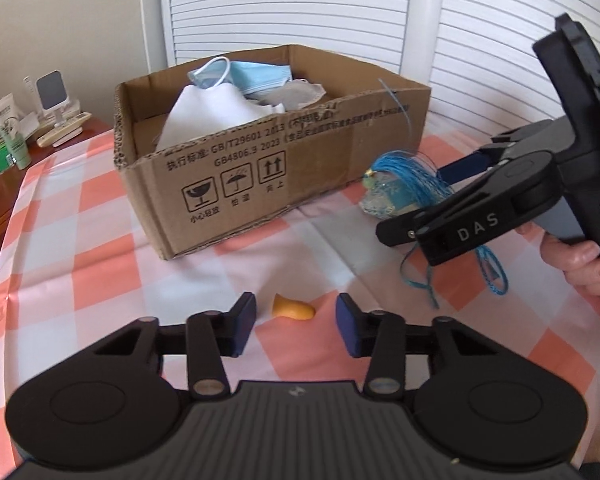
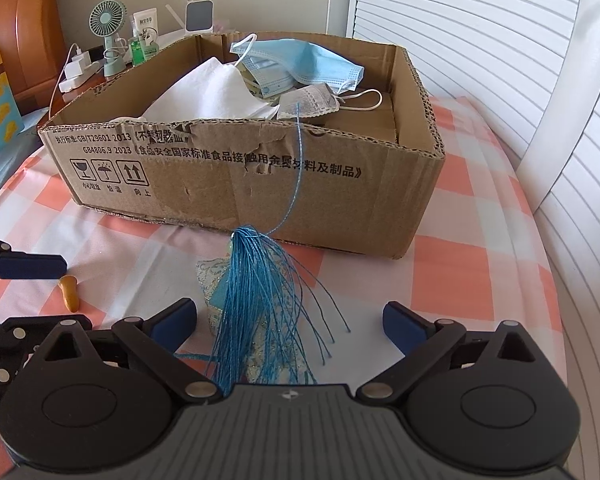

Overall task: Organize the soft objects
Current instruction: 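Grasp the blue tasseled ornament with the right gripper while the left grasps the orange piece, then carry the blue ornament into the box and open the right gripper while the left drops the orange piece in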

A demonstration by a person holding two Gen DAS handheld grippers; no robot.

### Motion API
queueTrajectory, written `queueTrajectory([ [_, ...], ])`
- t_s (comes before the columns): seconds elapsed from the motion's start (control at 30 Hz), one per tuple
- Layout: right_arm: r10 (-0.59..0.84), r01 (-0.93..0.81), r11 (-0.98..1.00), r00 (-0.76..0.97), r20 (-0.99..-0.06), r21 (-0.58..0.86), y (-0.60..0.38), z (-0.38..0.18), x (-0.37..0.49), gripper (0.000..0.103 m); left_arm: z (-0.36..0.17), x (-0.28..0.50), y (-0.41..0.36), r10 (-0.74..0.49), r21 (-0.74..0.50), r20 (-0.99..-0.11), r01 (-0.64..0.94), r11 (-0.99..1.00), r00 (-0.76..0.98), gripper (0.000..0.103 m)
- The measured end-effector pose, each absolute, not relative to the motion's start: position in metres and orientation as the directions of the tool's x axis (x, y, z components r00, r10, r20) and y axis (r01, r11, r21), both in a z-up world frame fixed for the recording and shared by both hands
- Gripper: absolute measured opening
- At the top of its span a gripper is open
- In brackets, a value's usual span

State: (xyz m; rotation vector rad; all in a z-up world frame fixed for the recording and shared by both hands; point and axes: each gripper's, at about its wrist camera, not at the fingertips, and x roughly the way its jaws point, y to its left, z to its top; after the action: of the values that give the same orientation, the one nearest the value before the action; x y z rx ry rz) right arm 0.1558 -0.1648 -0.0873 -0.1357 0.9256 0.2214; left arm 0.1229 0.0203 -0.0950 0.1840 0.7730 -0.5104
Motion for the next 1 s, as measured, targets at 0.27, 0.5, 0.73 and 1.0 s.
queueTrajectory([
  [0.27, 0.157, -0.291, 0.957, 0.576, -0.802, -0.021, -0.162, -0.087, 0.153, 0.1, -0.095, 0.128, 0.023, -0.403, -0.02, -0.715, 0.56, 0.828, 0.571, 0.038],
  [0.5, 0.166, -0.314, 0.949, 0.573, -0.802, -0.028, -0.156, -0.08, 0.157, 0.08, -0.094, 0.128, 0.023, -0.4, -0.022, -0.718, 0.557, 0.831, 0.569, 0.024],
  [0.73, 0.175, -0.315, 0.949, 0.566, -0.806, -0.015, -0.159, -0.074, 0.156, 0.045, -0.093, 0.129, 0.023, -0.388, -0.025, -0.73, 0.546, 0.838, 0.562, 0.023],
  [1.0, 0.186, -0.308, 0.951, 0.542, -0.819, 0.012, -0.167, -0.068, 0.151, 0.035, -0.089, 0.128, 0.023, -0.363, -0.025, -0.753, 0.527, 0.849, 0.549, 0.02],
])
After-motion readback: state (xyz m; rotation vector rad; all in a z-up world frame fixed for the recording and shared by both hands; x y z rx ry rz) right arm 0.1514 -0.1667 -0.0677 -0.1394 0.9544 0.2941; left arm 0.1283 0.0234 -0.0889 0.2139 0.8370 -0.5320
